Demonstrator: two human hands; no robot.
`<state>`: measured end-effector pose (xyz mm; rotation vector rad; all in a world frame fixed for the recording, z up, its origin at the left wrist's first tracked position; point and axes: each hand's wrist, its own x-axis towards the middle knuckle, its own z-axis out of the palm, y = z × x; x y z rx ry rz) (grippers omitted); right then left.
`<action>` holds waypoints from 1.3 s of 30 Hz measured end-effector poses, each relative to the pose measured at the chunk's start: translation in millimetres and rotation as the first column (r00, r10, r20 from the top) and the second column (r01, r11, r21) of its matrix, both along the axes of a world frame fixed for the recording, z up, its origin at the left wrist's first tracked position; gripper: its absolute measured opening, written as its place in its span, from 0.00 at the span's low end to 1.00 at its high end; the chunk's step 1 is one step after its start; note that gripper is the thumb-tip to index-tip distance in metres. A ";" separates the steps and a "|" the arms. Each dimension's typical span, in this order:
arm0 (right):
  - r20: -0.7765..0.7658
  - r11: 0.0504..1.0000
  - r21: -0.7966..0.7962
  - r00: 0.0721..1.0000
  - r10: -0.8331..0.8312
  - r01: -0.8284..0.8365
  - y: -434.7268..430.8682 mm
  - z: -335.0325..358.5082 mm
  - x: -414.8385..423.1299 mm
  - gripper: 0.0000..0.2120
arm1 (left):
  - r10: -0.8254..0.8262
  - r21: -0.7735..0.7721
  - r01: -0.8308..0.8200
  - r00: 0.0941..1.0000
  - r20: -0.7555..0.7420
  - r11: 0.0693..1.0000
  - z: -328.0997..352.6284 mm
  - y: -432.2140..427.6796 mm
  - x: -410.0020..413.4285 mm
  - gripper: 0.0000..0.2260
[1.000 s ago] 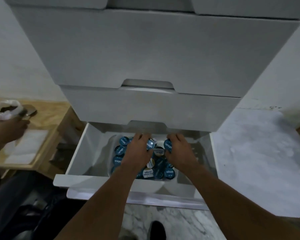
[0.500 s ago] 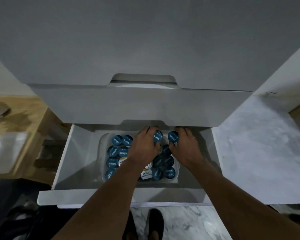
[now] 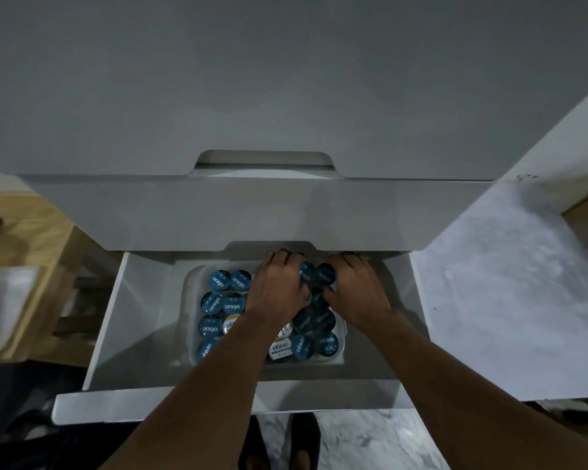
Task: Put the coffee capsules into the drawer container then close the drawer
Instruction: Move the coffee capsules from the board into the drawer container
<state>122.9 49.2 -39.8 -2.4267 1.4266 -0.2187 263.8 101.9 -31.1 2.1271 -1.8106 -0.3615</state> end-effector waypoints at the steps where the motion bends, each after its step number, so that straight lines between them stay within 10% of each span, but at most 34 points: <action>1: -0.006 1.000 -0.001 1.000 0.001 -0.001 -1.2 -1.7 0.1 0.15 | 0.000 0.002 0.000 1.000 -0.004 1.000 -1.2 -0.3 0.6 0.21; 39: 0.011 0.997 0.071 0.999 0.038 -0.039 -8.6 -12.3 -0.9 0.18 | 0.033 0.045 -0.030 0.996 -0.077 0.999 -17.0 -2.6 13.7 0.16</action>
